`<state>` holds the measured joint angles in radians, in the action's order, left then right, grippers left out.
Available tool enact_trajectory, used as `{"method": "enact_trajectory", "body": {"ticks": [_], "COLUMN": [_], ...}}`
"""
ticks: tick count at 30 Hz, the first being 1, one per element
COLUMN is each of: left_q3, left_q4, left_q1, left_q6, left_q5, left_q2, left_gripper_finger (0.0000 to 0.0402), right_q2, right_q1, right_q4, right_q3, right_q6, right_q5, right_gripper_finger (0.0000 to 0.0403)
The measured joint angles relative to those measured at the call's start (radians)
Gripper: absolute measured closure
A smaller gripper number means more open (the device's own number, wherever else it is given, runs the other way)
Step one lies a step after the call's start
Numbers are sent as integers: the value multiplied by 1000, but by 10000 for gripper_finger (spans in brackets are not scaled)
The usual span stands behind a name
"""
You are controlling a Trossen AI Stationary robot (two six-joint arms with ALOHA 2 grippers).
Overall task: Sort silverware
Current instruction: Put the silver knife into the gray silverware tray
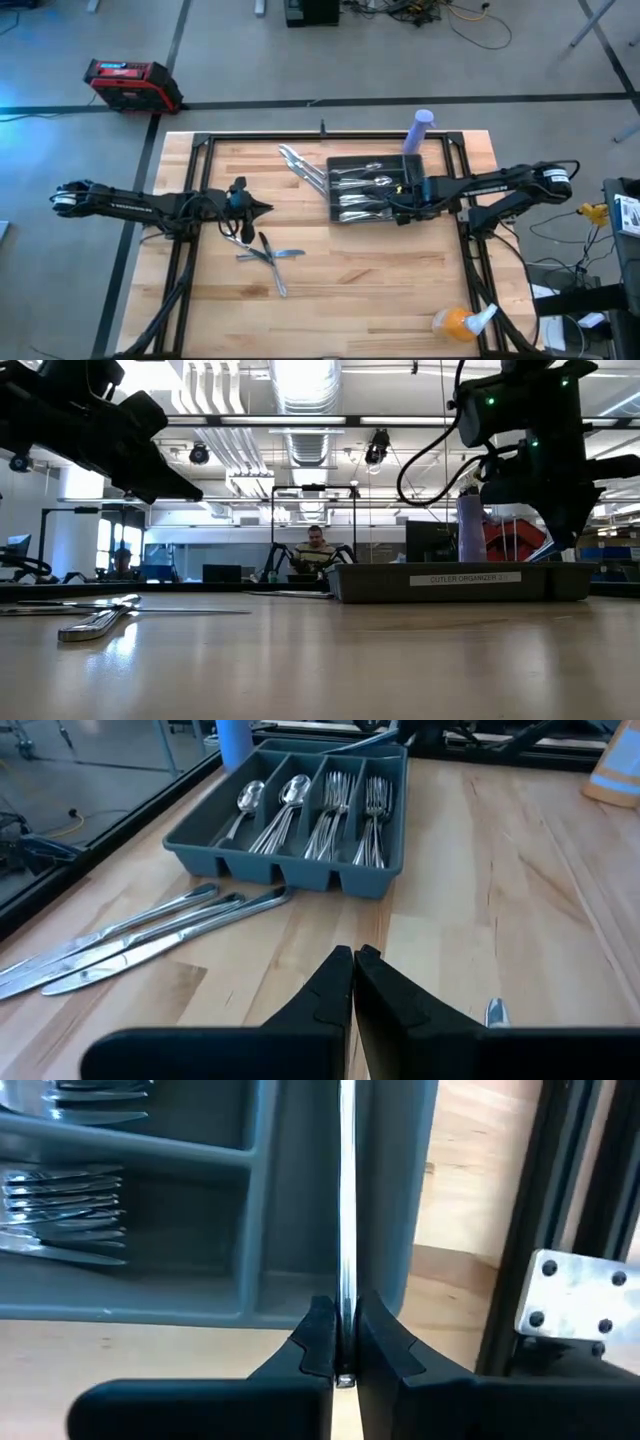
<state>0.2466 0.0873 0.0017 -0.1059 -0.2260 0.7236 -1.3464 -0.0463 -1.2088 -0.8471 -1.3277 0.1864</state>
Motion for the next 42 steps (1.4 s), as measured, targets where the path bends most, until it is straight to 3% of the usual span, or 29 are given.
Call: {"method": "enact_trajectory", "body": {"ticks": [8,18,24,31,39,42], "left_q3": [5,177,170,166,153,151], "left_q4": [-35,-487,-598,-562,-380,-341], "left_q1": [0,-1,-2,-50,-178,-189], "left_q6": [-16,-129,-240,-322,-315,-349], "left_q5": [32,54,96,108,121,38], "left_q2": [10,20,60,126,263,332], "left_gripper_finger": [402,402,402,402,402,402], "right_q2": [-12,-5,-14,-92,-345,-445], "right_q1": [0,9,59,96,120,125], "right_q4": [10,15,387,941,1320,1398], "right_q3": [-2,-125,-154,-131,-153,-197], "right_q6": [70,202,520,878,1111,1167], "right_q5": [-3,26,84,8,-101,-108], "right_gripper_finger": [310,226,220,220,219,219]}}
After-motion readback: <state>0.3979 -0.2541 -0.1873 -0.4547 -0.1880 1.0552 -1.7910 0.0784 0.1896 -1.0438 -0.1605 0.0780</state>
